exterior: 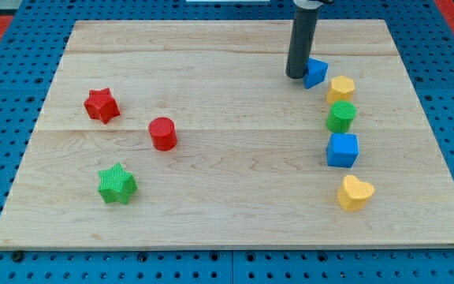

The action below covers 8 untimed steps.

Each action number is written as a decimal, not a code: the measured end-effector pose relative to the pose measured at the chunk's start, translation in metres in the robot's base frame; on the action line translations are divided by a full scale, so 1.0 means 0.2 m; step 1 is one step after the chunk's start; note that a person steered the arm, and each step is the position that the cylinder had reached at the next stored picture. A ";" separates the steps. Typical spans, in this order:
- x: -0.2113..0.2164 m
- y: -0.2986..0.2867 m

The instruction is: Move the red star above the blue triangle

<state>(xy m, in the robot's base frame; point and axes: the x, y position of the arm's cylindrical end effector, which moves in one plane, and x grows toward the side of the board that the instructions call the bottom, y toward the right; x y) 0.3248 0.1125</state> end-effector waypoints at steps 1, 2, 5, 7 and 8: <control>-0.02 0.07; -0.03 0.14; -0.01 -1.32; 0.37 -1.60; 0.37 -1.52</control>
<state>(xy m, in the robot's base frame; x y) 0.3986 -0.1908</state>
